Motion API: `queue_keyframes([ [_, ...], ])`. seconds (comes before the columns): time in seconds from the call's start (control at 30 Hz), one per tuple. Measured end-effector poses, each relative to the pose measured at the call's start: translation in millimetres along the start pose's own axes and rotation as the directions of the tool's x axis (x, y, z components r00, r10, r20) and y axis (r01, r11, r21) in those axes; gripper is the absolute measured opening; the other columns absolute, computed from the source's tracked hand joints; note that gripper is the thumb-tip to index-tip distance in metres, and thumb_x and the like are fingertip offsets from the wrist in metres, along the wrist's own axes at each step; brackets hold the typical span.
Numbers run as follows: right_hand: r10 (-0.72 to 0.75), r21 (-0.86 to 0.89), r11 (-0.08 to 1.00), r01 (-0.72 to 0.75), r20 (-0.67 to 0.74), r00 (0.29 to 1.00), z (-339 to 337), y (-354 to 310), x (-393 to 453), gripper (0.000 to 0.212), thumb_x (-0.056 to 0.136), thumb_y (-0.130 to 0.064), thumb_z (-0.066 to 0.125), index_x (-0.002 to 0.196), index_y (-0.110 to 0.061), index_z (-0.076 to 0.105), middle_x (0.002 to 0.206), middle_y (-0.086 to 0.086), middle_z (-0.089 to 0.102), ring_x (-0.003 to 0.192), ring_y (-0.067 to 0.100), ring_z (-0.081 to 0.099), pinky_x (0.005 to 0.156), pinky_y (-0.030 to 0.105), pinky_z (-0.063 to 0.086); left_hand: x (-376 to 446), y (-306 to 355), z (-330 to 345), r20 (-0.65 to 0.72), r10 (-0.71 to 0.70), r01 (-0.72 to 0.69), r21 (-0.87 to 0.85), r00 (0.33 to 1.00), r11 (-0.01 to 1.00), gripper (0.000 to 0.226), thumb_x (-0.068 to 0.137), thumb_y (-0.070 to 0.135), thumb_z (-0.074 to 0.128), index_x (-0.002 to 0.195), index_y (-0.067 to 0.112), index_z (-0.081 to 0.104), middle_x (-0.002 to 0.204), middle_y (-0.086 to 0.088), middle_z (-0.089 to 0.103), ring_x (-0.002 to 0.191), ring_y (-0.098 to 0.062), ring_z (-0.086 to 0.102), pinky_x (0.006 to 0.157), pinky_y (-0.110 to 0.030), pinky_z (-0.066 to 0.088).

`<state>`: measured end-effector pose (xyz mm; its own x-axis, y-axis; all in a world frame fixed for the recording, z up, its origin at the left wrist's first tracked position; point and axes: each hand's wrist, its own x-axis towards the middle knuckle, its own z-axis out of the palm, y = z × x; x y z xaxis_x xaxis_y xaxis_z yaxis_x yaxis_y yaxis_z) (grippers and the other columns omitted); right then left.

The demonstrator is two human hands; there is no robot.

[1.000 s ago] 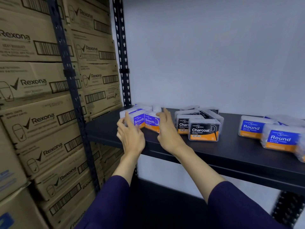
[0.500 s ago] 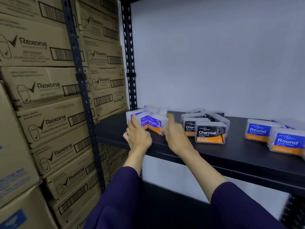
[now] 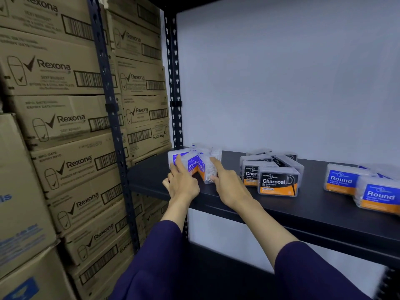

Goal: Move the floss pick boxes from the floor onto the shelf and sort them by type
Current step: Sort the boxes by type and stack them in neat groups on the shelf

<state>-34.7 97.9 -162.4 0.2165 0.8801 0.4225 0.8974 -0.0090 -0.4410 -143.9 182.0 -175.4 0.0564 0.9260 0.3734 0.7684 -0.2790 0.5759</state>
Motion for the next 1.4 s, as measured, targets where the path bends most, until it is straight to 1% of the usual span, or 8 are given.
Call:
queue_keyframes([
  [0.13, 0.010, -0.043, 0.999, -0.009, 0.021, 1.000, -0.7, -0.9, 0.6, 0.071, 0.097, -0.007, 0.044, 0.152, -0.031, 0.007, 0.113, 0.022, 0.060, 0.097, 0.038, 0.059, 0.076, 0.040, 0.045, 8.9, -7.4, -4.3, 0.024, 0.002, -0.003, 0.047, 1.000, 0.999, 0.084, 0.089, 0.016, 0.053, 0.151, 0.018, -0.004, 0.156, -0.010, 0.019, 0.129, -0.030, 0.037, 0.107, -0.043, 0.021],
  [0.37, 0.011, -0.053, 0.999, -0.009, 0.052, 0.999, -4.9, -3.7, -1.3, 0.078, 0.097, -0.004, 0.044, 0.152, -0.033, -0.002, 0.102, 0.019, 0.062, 0.077, 0.027, 0.050, 0.071, 0.037, 0.043, 10.4, -7.6, -7.4, 0.038, 0.008, -0.010, 0.065, 0.999, 0.998, 0.083, 0.092, 0.019, 0.052, 0.151, 0.018, -0.006, 0.157, -0.010, 0.017, 0.131, -0.030, 0.036, 0.108, -0.044, 0.022],
  [0.53, 0.025, -0.015, 1.000, -0.024, 0.023, 0.999, -4.9, -4.0, -2.6, 0.083, 0.095, -0.004, 0.046, 0.152, -0.028, -0.009, 0.086, 0.015, 0.058, 0.073, 0.028, 0.055, 0.071, 0.040, 0.049, 1.0, -11.4, -6.9, -0.122, 0.066, -0.076, -0.085, 0.990, 0.994, 0.064, 0.097, 0.015, 0.046, 0.151, 0.015, 0.012, 0.151, -0.008, 0.033, 0.129, -0.028, 0.040, 0.108, -0.042, 0.022],
  [0.7, 0.017, -0.028, 0.999, -0.017, -0.008, 1.000, -3.6, -3.3, -3.5, 0.073, 0.096, -0.004, 0.046, 0.152, -0.026, 0.006, 0.101, 0.019, 0.063, 0.091, 0.036, 0.060, 0.078, 0.043, 0.052, -3.9, -16.1, -11.4, -0.219, 0.145, -0.192, -0.209, 0.965, 0.959, 0.050, 0.100, 0.019, 0.044, 0.147, 0.014, 0.028, 0.150, -0.005, 0.034, 0.134, -0.024, 0.036, 0.109, -0.041, 0.029],
  [0.83, -0.020, 0.001, 1.000, 0.020, 0.001, 1.000, -0.5, -1.6, -1.2, 0.066, 0.096, -0.009, 0.047, 0.148, -0.033, 0.015, 0.116, 0.015, 0.064, 0.102, 0.037, 0.060, 0.084, 0.046, 0.052, 8.4, -18.3, -16.1, -0.148, 0.280, -0.288, -0.032, 0.948, 0.957, 0.049, 0.099, 0.022, 0.046, 0.147, 0.019, 0.034, 0.154, -0.002, 0.030, 0.140, -0.022, 0.028, 0.112, -0.040, 0.029],
  [1.13, -0.051, -0.034, 0.998, 0.053, 0.079, 0.996, -3.8, 1.0, 3.4, 0.059, 0.099, -0.027, 0.047, 0.148, -0.029, 0.014, 0.128, 0.012, 0.061, 0.114, 0.038, 0.056, 0.093, 0.047, 0.047, 39.5, -27.5, -24.4, -0.055, 0.241, -0.240, 0.016, 0.969, 0.971, 0.046, 0.094, 0.015, 0.053, 0.137, 0.022, 0.039, 0.138, -0.006, 0.046, 0.130, -0.027, 0.038, 0.104, -0.047, 0.032],
  [1.27, -0.055, -0.027, 0.998, 0.057, 0.048, 0.997, -3.4, 1.3, 2.5, 0.057, 0.099, -0.025, 0.048, 0.148, -0.028, 0.018, 0.119, 0.015, 0.063, 0.107, 0.038, 0.058, 0.088, 0.045, 0.049, 39.0, -27.7, -26.2, -0.043, 0.259, -0.258, 0.015, 0.965, 0.966, 0.042, 0.097, 0.017, 0.049, 0.138, 0.022, 0.040, 0.150, -0.003, 0.036, 0.140, -0.025, 0.027, 0.110, -0.049, 0.025],
  [1.4, -0.028, -0.017, 0.999, 0.027, -0.039, 0.999, -4.7, -1.8, -2.9, 0.049, 0.100, -0.020, 0.046, 0.145, -0.021, 0.026, 0.108, 0.017, 0.063, 0.099, 0.036, 0.060, 0.076, 0.038, 0.045, 30.6, -18.8, -33.9, -0.118, 0.284, -0.286, -0.002, 0.952, 0.958, 0.037, 0.098, 0.019, 0.045, 0.135, 0.022, 0.047, 0.149, 0.000, 0.038, 0.136, -0.022, 0.033, 0.108, -0.044, 0.028],
])
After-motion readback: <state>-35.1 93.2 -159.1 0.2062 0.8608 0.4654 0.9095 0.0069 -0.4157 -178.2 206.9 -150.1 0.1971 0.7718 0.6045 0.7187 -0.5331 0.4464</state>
